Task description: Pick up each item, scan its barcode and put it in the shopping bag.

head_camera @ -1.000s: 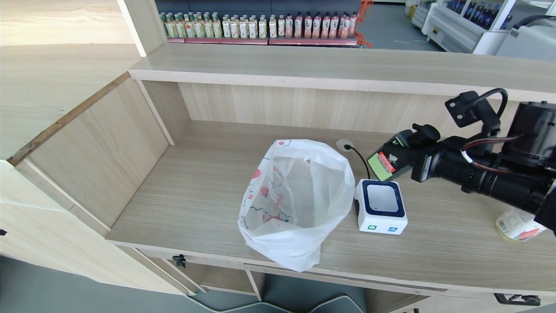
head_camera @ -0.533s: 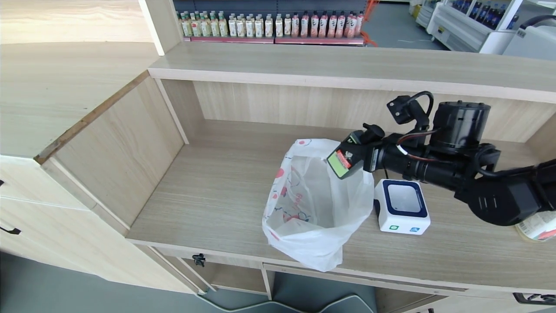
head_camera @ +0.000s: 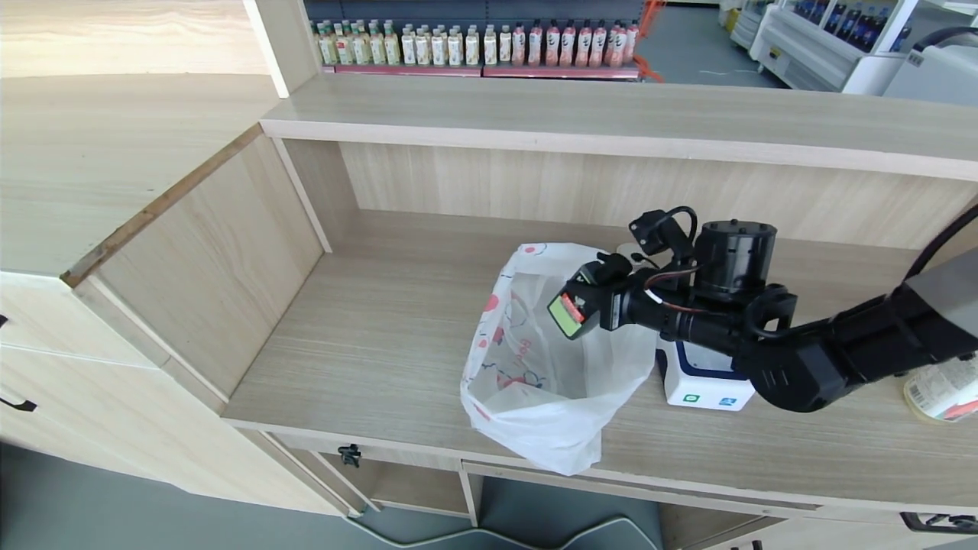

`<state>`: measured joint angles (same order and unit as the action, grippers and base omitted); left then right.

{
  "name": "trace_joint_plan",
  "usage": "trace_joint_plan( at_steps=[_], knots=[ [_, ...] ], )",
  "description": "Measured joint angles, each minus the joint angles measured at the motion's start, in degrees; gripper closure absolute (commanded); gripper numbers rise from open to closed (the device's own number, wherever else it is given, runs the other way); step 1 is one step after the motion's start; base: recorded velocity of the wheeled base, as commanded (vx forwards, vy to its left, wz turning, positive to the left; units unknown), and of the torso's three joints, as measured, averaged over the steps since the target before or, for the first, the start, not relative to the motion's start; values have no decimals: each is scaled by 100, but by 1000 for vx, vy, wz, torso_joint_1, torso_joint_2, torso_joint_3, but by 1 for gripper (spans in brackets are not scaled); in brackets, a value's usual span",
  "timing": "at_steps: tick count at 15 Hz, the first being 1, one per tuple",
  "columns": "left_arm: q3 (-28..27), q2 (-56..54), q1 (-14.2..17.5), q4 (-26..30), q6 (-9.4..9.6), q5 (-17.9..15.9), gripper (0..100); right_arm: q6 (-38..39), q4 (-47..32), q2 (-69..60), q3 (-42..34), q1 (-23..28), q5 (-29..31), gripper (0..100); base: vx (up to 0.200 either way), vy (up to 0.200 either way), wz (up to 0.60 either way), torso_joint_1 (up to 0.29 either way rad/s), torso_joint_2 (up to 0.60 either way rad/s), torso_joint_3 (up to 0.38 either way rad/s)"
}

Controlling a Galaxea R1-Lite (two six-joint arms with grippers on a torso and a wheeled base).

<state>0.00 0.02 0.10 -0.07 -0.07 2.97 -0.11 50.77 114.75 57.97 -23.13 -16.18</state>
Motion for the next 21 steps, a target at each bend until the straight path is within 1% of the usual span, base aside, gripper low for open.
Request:
trace_joint_plan(
  at_steps=[1,2,7,12,15,16,19,21],
  knots=[
    [0,0,0,0,0,0,0,-54,333,160,5,0,-7,100,0,0,0,0,0,0],
    [0,0,0,0,0,0,0,-76,451,278,-2,11,-10,100,0,0,0,0,0,0],
    [-2,0,-5,0,0,0,0,-180,451,746,210,-18,-16,100,0,0,0,0,0,0],
    [0,0,0,0,0,0,0,-689,418,1078,835,85,-5,100,0,0,0,0,0,0],
    [0,0,0,0,0,0,0,-974,451,1209,934,188,-40,100,0,0,0,0,0,0],
    [-2,0,-2,0,0,0,0,-996,460,1235,937,221,-54,0,0,0,0,0,0,0],
    [0,0,-5,0,0,0,0,-992,424,1279,914,273,-60,0,0,0,0,0,0,0],
    [0,0,-5,0,0,0,0,-858,363,1180,903,273,-150,0,0,0,0,0,0,0]
  ],
)
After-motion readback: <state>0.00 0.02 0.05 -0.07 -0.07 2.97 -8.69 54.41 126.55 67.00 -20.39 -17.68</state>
